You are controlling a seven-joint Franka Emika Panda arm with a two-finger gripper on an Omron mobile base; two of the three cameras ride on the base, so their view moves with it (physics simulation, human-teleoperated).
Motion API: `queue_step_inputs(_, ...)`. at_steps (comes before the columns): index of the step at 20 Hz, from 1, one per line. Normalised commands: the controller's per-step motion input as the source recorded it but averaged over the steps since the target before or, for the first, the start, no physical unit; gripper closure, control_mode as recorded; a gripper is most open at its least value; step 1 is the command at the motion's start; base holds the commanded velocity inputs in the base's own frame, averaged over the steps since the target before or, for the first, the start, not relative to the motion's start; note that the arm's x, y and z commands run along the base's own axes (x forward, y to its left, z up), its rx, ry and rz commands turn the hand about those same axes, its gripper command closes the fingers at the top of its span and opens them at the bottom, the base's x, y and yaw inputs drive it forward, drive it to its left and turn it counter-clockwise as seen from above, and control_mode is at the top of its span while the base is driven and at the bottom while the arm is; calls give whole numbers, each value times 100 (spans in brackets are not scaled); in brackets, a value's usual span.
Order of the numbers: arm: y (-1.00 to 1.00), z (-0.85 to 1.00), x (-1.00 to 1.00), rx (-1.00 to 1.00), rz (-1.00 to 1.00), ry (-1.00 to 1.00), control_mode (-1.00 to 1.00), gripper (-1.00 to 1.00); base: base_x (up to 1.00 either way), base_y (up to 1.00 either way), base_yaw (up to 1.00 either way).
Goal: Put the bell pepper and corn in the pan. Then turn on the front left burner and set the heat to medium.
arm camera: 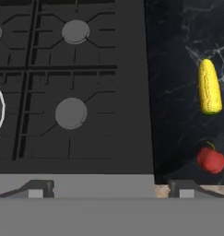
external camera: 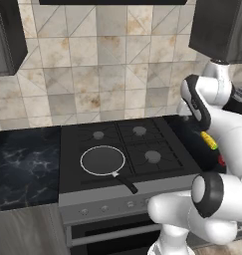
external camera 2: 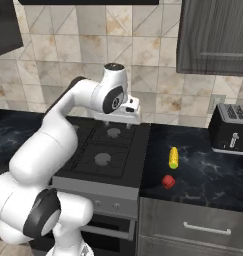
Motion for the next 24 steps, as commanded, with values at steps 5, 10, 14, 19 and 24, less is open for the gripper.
queue_step_inputs(5, -58, -63, -22, -1, 0, 0, -100, -100, 0, 0, 0)
queue_step_inputs(10, -65, -31, -11, -4, -15, 12, -100, -100, 0, 0, 0)
queue_step_inputs(14, -75, -18, 0, -1, -34, 25, -100, -100, 0, 0, 0)
queue_step_inputs(19, -64, -23, 0, -2, -31, 27, -100, -100, 0, 0, 0)
queue_step_inputs(24, -20, -27, -4, 1, -6, 2, -100, -100, 0, 0, 0)
